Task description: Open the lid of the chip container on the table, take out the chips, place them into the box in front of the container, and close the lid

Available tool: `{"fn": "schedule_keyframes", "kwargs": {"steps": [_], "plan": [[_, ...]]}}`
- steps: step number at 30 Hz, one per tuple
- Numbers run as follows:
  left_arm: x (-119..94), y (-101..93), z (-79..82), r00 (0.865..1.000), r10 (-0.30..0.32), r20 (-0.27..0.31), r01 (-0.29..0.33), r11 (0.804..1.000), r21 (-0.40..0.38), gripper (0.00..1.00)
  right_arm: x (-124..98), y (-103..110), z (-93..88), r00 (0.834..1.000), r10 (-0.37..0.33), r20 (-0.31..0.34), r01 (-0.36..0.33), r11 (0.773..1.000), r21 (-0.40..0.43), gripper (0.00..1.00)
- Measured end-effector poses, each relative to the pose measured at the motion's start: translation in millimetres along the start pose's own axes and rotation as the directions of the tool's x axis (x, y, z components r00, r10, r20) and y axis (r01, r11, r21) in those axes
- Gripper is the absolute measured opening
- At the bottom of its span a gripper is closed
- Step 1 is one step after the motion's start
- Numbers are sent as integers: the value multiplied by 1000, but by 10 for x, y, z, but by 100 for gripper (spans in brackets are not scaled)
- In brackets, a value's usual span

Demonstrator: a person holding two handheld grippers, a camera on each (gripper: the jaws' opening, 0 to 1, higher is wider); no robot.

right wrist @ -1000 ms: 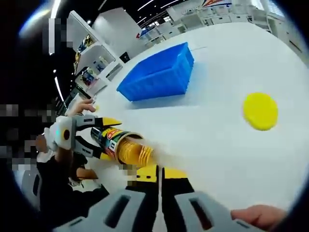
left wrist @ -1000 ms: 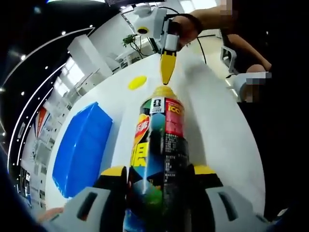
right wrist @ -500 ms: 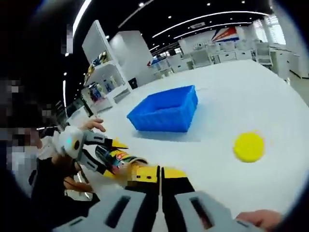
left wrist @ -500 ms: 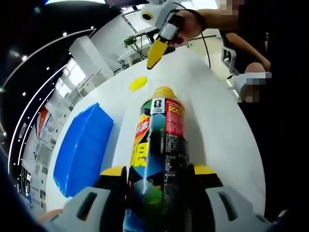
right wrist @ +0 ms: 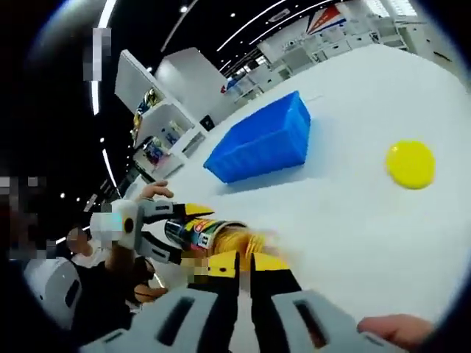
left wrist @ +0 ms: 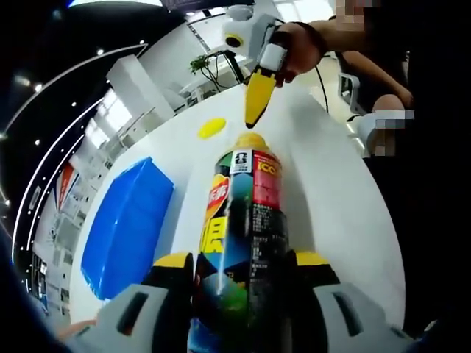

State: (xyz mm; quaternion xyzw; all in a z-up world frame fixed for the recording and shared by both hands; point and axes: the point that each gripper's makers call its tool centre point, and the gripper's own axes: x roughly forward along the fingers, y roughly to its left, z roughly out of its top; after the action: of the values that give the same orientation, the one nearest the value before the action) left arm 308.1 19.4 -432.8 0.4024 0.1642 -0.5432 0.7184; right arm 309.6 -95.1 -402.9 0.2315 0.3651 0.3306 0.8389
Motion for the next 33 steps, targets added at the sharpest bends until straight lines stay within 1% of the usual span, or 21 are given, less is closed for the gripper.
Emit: {"fn": "schedule_keyframes", "kwargs": {"steps": [2,3,4,5,8,11,15,17,19,21,24,26,28,33], "plan": [[0,-1,1,1000,0,1,0,1000,1,53,10,-8,-7,1000,6,2,-6,1000,27,4],[1,-1,2,1000,0,1,0,1000,1,53,17,-22,-23,1000,9,-5,-8,998,59,2],[1,-2,2,1000,0,1,0,1000,1,53,19,-30,-41,1000,6,-6,-6,998,65,1],[0,-1,2,1000,-1,1,1,1000,1,53,22,-49,-48,1000,2,-5,-2,997,74,1],[-1,-1,2,1000,-1,2,1,1000,2,53,14,-73,-44,1000,-7,0,7,997,75,1],[-4,0,3,1000,-1,3,1,1000,2,53,31,-17,-60,1000,3,1,-3,997,74,1],[-5,2,4,1000,-2,4,2,1000,2,53,39,-26,-55,1000,-14,-5,14,999,48,1],[-6,4,4,1000,-2,4,2,1000,2,53,25,-70,-49,999,-53,-11,53,999,-14,1],[-7,5,4,1000,-2,6,2,1000,2,53,29,-70,-50,997,-69,-17,68,996,-55,1],[-8,7,4,1000,-1,6,1,1000,2,53,41,-48,-43,997,-69,-17,68,996,-55,1],[-9,9,4,1000,1,8,-1,1000,1,53,49,-6,-47,998,-50,-24,49,998,-45,2],[-9,9,4,1000,1,8,-1,1000,1,53,58,-17,-47,998,-63,-29,61,995,-75,1],[-10,10,4,1000,1,8,-1,1000,1,53,42,-71,-40,994,-102,-38,96,986,-134,1],[-12,12,5,1000,3,13,-3,1000,4,53,55,-53,-54,995,-94,-39,88,987,-131,1]]}}
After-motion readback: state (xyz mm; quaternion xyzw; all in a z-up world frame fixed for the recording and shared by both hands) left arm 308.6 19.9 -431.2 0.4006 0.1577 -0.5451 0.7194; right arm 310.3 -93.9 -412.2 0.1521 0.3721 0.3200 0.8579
